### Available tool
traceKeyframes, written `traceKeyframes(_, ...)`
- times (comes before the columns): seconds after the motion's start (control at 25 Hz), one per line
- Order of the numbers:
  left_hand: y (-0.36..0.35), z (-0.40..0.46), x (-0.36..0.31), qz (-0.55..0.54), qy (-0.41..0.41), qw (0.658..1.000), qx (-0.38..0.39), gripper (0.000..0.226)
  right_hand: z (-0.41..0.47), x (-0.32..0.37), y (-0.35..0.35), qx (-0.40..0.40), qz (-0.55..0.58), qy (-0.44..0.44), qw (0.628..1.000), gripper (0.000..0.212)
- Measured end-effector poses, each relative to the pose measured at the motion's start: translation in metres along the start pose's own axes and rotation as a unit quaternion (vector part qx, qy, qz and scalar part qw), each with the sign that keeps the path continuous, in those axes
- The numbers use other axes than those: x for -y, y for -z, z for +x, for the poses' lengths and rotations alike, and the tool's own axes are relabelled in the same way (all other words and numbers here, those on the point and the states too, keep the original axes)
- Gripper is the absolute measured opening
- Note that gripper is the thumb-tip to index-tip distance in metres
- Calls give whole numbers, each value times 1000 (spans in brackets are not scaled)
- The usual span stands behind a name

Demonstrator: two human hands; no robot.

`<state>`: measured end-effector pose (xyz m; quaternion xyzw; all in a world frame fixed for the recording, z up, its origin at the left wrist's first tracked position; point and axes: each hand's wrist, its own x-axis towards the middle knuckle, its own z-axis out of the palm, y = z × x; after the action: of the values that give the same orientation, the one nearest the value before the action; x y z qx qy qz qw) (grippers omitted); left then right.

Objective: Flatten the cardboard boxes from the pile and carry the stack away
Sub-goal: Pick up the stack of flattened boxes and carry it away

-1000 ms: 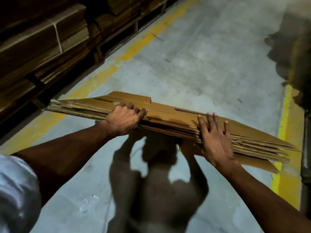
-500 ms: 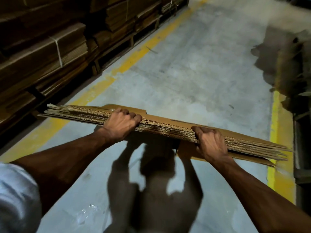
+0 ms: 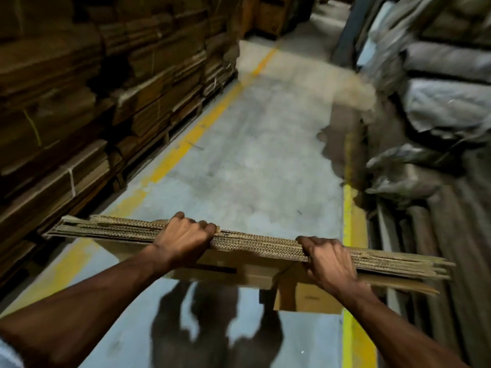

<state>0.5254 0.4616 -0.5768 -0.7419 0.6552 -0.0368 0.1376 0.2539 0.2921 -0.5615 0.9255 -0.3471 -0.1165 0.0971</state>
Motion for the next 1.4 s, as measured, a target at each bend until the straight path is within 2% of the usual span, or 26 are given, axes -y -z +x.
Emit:
traceKeyframes(0.08,71,7,10,6,-23,999,-33,36,-20,-33,65,-19,-21,-26,999,56)
traceKeyframes(0.24,258,23,33,35,-66,989,-124,38,-72,-113,220,-112,-38,-87,989,60)
traceKeyframes(0.36,397,30,41,33,-98,969,-223,39,-119,-170,331,-189,-30,-146,971,51)
traceKeyframes(0.44,484,35,38,4,-127,939,-321,35,-157,-207,401,-252,-50,-191,947,50)
traceKeyframes(0.56,594,54,23,6,-161,859,-485,31,-205,-262,485,-374,-143,-246,883,48)
traceKeyframes(0.68,667,89,-4,3,-175,805,-567,34,-241,-315,539,-407,-228,-278,840,52)
traceKeyframes(0.76,707,122,-32,-20,-208,759,-616,37,-263,-353,563,-413,-277,-305,812,57)
traceKeyframes(0.88,754,174,-83,-48,-239,709,-662,34,-290,-404,581,-395,-329,-357,780,60)
traceKeyframes(0.96,776,206,-118,-71,-269,682,-676,36,-303,-432,583,-375,-359,-385,763,61)
traceKeyframes(1.08,792,264,-171,-104,-325,649,-679,38,-312,-460,565,-336,-370,-419,758,57)
traceKeyframes(1.16,801,309,-212,-121,-364,636,-669,40,-310,-484,545,-307,-367,-453,753,56)
traceKeyframes(1.4,816,445,-333,-108,-465,633,-609,59,-291,-563,471,-223,-359,-543,726,55)
